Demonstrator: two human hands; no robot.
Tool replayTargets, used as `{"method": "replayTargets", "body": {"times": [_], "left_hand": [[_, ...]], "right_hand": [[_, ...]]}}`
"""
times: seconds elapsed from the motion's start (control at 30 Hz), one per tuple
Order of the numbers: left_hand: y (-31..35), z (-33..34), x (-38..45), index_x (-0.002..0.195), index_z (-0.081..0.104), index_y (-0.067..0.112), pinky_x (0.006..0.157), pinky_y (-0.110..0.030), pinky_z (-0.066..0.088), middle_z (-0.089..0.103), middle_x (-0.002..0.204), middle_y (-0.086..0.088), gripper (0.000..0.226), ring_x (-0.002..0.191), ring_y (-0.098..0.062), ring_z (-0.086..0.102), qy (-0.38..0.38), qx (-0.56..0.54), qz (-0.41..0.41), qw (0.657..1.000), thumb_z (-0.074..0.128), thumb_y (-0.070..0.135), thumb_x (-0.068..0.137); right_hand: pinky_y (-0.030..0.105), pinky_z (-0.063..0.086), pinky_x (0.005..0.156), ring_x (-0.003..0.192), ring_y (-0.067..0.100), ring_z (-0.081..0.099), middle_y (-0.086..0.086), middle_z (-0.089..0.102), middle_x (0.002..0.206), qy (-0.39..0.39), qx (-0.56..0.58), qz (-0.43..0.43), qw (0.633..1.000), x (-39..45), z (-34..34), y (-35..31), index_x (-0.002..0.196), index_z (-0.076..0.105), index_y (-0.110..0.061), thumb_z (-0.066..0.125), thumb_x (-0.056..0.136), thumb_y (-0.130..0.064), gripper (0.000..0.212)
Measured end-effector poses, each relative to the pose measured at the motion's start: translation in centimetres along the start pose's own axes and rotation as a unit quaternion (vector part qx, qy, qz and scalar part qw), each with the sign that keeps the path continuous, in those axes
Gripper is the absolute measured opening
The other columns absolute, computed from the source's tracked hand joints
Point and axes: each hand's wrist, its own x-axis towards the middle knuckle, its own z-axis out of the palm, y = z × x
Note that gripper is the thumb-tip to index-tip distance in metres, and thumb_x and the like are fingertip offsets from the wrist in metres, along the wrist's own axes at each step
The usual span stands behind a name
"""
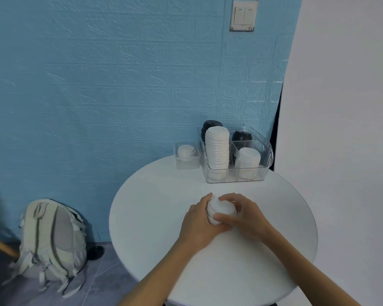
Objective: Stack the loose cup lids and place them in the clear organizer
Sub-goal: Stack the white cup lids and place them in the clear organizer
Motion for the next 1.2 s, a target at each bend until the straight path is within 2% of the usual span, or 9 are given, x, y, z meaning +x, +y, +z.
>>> {"method": "replayTargets", "body": {"times": [0.13,0.33,0.57,0.67,0.77,0.97,1.1,1.2], "left_hand": [[-0.02,0.02,-0.05,0.151,0.04,0.038,0.098,-0.021,0.039,0.055,0.14,0.014,0.1,0.132,-0.009,0.048,0.009,0.003,0.016,1.0,0.09,0.054,0.066],[-0.06,0.06,-0.13,0.152,0.041,0.037,0.104,-0.02,0.04,0.051,0.141,0.017,0.11,0.132,-0.004,0.047,0.011,0.007,0.023,1.0,0.095,0.054,0.057],[-0.11,0.16,-0.25,0.151,0.041,0.038,0.104,-0.02,0.039,0.05,0.143,0.017,0.11,0.133,-0.004,0.046,0.017,0.014,0.017,1.0,0.096,0.049,0.057],[0.0,0.24,-0.33,0.15,0.042,0.037,0.099,-0.018,0.037,0.051,0.143,0.016,0.105,0.132,-0.007,0.046,0.02,0.025,0.018,0.999,0.095,0.047,0.06],[0.4,0.15,-0.41,0.149,0.041,0.039,0.104,-0.023,0.036,0.054,0.139,0.014,0.101,0.13,-0.011,0.046,0.03,0.054,0.018,0.998,0.091,0.052,0.062],[0.3,0.33,-0.11,0.146,0.04,0.041,0.105,-0.022,0.027,0.059,0.132,0.016,0.1,0.129,-0.005,0.047,0.041,0.093,0.008,0.995,0.084,0.066,0.06],[0.58,0.15,-0.35,0.147,0.038,0.039,0.108,-0.023,0.025,0.056,0.133,0.016,0.097,0.132,-0.004,0.042,0.03,0.095,0.002,0.995,0.084,0.063,0.065],[0.67,0.02,-0.44,0.149,0.036,0.039,0.105,-0.022,0.023,0.055,0.134,0.015,0.095,0.134,-0.006,0.041,0.009,0.105,0.01,0.994,0.082,0.058,0.068]], "right_hand": [[0.034,0.051,0.104,0.115,0.0,0.063,-0.019,0.068,0.122,-0.022,0.03,-0.003,0.999,-0.3,-0.06,0.44,0.118,0.069,-0.042,0.087,0.058,-0.061,0.065],[0.034,0.05,0.106,0.118,0.001,0.062,-0.017,0.069,0.125,-0.04,0.05,-0.012,0.998,-0.32,-0.09,0.41,0.122,0.068,-0.04,0.09,0.055,-0.055,0.072],[0.028,0.049,0.104,0.117,0.0,0.063,-0.019,0.07,0.122,-0.053,0.037,-0.009,0.998,-0.09,-0.31,0.57,0.125,0.067,-0.039,0.095,0.059,-0.044,0.072],[0.014,0.045,0.098,0.117,-0.008,0.059,-0.022,0.068,0.124,-0.054,0.024,-0.004,0.998,0.11,-0.37,0.71,0.12,0.067,-0.044,0.097,0.065,-0.034,0.064],[0.006,0.044,0.088,0.114,-0.012,0.058,-0.023,0.067,0.123,-0.051,0.023,0.004,0.998,0.17,-0.11,0.82,0.12,0.067,-0.044,0.097,0.066,-0.031,0.063],[0.015,0.042,0.095,0.117,-0.01,0.055,-0.028,0.064,0.122,-0.049,0.005,0.012,0.999,0.2,0.17,0.33,0.119,0.065,-0.047,0.095,0.066,-0.038,0.062],[0.028,0.044,0.107,0.122,-0.003,0.054,-0.028,0.063,0.125,-0.041,0.003,0.028,0.999,-0.06,0.39,0.38,0.122,0.065,-0.049,0.089,0.052,-0.059,0.074],[0.033,0.044,0.11,0.123,-0.004,0.055,-0.03,0.064,0.123,-0.036,0.003,0.029,0.999,-0.3,0.54,0.4,0.122,0.064,-0.051,0.088,0.05,-0.062,0.076]]}}
